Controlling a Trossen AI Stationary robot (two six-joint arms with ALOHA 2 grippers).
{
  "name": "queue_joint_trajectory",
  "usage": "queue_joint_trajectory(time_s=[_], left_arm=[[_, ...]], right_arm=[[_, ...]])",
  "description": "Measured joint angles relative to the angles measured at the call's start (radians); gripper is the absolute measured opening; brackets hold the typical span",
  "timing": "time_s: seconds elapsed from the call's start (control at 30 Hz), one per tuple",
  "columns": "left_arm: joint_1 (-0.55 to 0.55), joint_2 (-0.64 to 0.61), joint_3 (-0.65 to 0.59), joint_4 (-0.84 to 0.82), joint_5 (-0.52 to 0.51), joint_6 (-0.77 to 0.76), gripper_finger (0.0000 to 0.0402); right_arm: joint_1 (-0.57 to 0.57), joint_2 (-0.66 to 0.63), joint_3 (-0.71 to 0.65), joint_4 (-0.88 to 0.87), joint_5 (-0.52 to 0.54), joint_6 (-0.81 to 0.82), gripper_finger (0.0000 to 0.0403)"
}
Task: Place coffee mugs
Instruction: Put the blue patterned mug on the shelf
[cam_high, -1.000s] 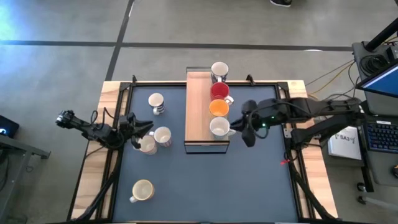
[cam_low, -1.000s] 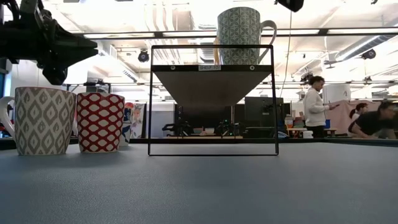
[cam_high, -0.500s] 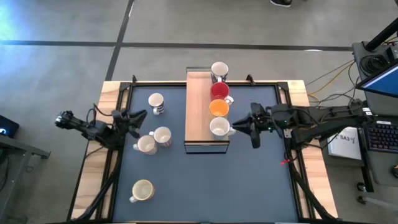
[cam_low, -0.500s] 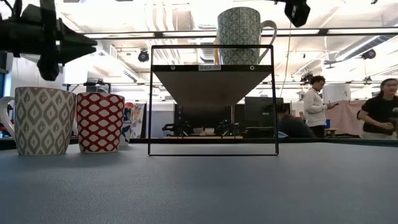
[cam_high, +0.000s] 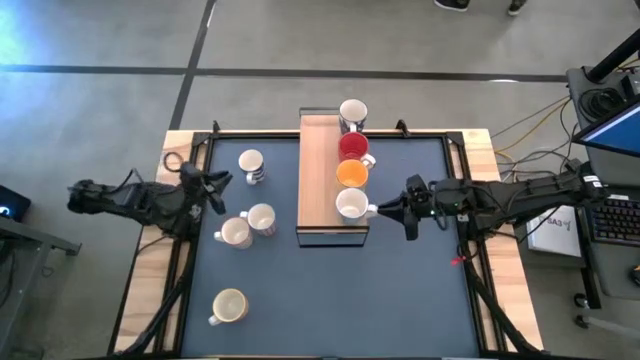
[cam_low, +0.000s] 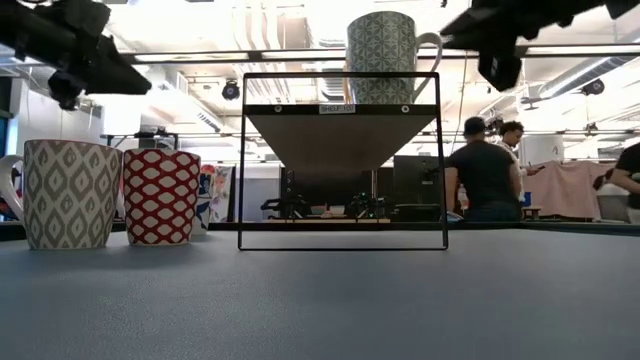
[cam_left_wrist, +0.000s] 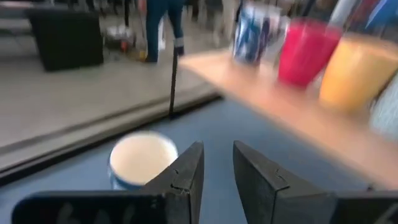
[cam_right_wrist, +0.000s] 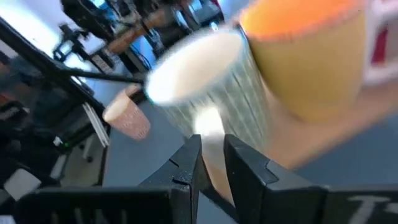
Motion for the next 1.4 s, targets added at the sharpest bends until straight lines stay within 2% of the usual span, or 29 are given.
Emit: queue_joint_trajectory(time_s=[0.1, 0.3, 0.47, 0.6, 0.83, 1.0, 1.23, 1.4], left_arm=[[0.072, 0.111, 0.064, -0.054, 0.116, 0.030, 0.0068], [0.266, 0.308, 0.157, -0.065, 0.357, 0.194, 0.0068], [0.426, 0.416, 0.210, -0.063, 0.485, 0.325, 0.0068], [0.552, 0.477, 0.224, -0.029, 0.609, 0.411, 0.0068], [0.738, 0.631, 0.256, 0.026, 0.804, 0.442, 0.0068], [0.785, 0.783, 0.299, 0.017, 0.826, 0.444, 0.0068], [0.808, 0.948, 0.397, -0.001, 0.822, 0.442, 0.0068], [0.811, 1.039, 0.442, -0.073, 0.744, 0.440, 0.0068]], right_arm=[[0.000, 0.010, -0.017, -0.001, -0.001, 0.026, 0.0061], [0.000, 0.003, -0.035, 0.003, -0.018, 0.037, 0.0061], [0.002, -0.007, -0.035, -0.010, -0.126, 0.053, 0.0061], [0.002, -0.022, -0.035, -0.156, -0.140, 0.102, 0.0061], [0.002, -0.069, -0.035, -0.415, -0.180, 0.159, 0.0061], [0.002, -0.090, -0.035, -0.580, -0.195, 0.207, 0.0061], [0.002, -0.083, -0.039, -0.645, -0.198, 0.209, 0.0061], [0.002, -0.083, -0.043, -0.657, -0.212, 0.208, 0.0061]])
